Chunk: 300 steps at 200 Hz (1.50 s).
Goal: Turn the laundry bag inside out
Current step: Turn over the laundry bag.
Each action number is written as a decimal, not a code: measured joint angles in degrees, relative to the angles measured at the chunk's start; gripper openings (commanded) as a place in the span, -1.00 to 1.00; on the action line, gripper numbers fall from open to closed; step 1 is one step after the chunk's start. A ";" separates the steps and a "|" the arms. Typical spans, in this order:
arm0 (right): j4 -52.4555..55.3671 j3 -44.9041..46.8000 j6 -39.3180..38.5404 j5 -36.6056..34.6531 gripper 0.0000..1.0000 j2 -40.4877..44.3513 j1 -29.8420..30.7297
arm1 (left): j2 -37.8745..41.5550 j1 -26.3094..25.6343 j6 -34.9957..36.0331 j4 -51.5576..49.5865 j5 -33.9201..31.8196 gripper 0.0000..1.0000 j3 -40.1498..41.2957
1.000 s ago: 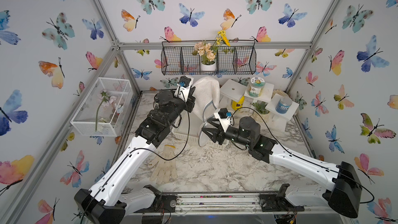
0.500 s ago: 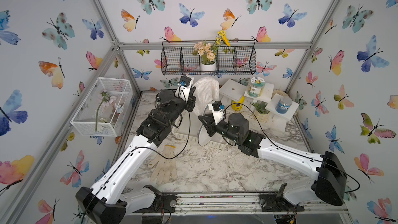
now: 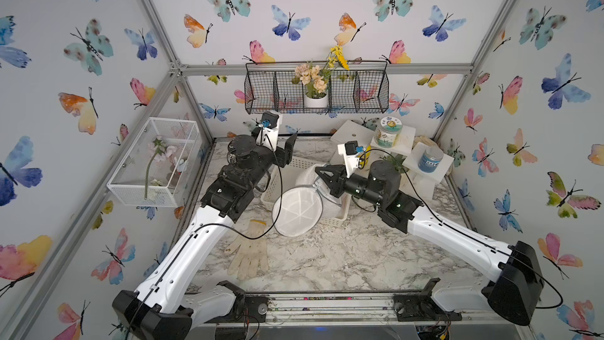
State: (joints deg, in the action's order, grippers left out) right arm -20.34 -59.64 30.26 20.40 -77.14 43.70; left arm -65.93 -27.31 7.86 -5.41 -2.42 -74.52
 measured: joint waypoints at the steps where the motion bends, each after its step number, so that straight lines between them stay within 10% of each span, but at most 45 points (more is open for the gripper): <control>1: -0.20 0.13 0.55 0.57 -0.95 -0.02 -0.31 | 0.13 0.07 0.04 -0.04 -0.02 0.39 0.02; 57: -19.85 1.88 21.20 26.29 -0.96 -7.96 -8.07 | 11.98 0.61 2.23 -2.05 5.44 0.06 8.09; 99: -22.73 -1.29 24.70 36.41 -0.96 -13.51 -8.66 | 15.13 0.61 -0.44 -4.02 5.05 0.28 18.80; 181: -12.13 -6.01 11.23 41.42 -0.96 -9.31 -8.92 | 19.17 0.46 -5.97 -0.90 10.64 0.17 34.99; 239: -10.14 -5.97 7.06 39.50 -0.96 -6.05 -8.92 | 15.61 -8.07 -4.81 10.19 21.66 0.41 36.94; 300: -11.30 -4.59 7.13 39.41 -0.96 -4.70 -8.92 | 15.08 -9.20 -6.01 23.10 18.49 0.56 40.63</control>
State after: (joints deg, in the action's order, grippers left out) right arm -31.64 -64.23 37.39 59.81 -81.84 34.79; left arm -50.85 -36.51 1.85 17.69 16.08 -33.89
